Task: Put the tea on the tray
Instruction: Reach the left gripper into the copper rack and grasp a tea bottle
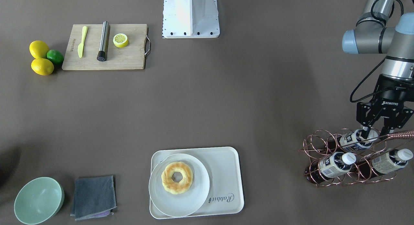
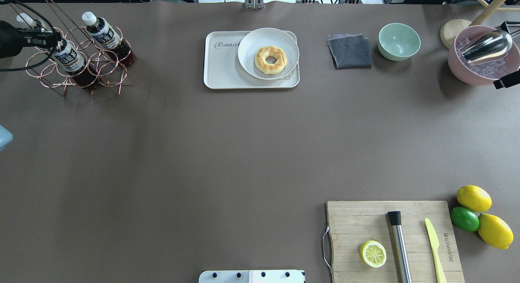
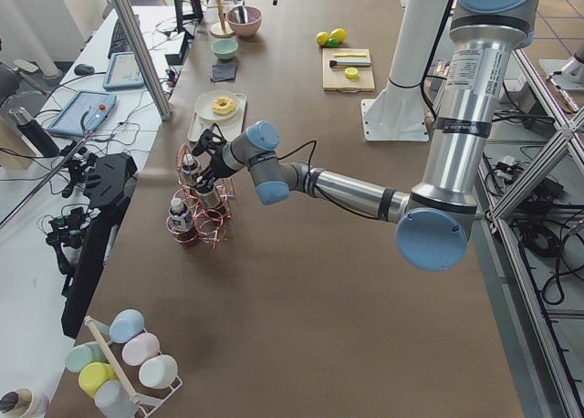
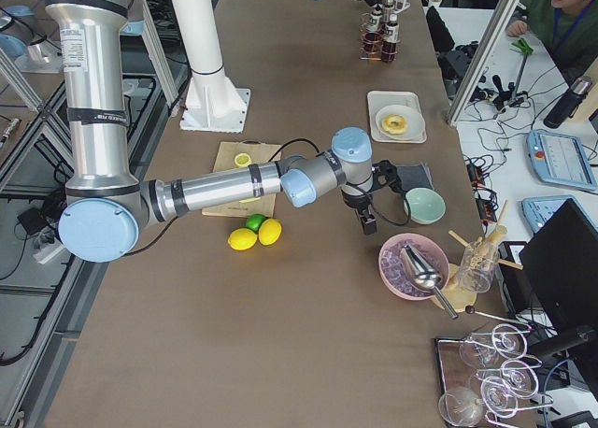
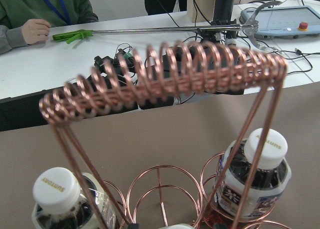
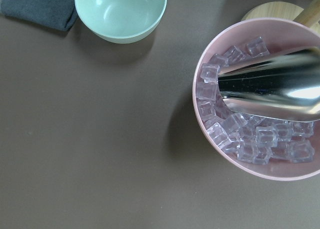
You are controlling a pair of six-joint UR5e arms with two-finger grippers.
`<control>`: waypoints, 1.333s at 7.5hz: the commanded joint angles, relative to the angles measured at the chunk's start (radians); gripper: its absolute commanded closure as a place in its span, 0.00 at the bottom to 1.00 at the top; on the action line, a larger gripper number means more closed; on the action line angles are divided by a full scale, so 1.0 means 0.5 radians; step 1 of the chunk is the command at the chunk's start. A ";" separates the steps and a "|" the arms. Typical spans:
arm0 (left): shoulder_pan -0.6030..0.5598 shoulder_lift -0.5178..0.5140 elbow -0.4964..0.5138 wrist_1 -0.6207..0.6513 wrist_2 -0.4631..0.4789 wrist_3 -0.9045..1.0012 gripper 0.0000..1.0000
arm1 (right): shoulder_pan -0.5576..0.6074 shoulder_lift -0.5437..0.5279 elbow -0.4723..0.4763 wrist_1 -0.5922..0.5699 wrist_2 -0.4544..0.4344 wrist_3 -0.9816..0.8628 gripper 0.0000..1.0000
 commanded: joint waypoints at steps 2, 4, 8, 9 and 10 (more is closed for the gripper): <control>-0.003 0.000 -0.029 -0.007 -0.015 -0.006 1.00 | 0.001 0.000 0.000 0.000 0.000 -0.001 0.00; -0.052 0.009 -0.124 0.014 -0.037 -0.006 1.00 | 0.001 0.003 0.003 0.000 0.000 -0.001 0.00; -0.303 0.003 -0.344 0.185 -0.285 0.058 1.00 | 0.001 0.000 0.030 0.000 0.003 -0.001 0.00; -0.383 -0.003 -0.510 0.392 -0.379 0.153 1.00 | 0.001 0.000 0.031 0.000 0.003 0.002 0.00; -0.463 -0.003 -0.651 0.561 -0.517 0.190 1.00 | 0.001 0.000 0.031 0.000 0.003 -0.001 0.00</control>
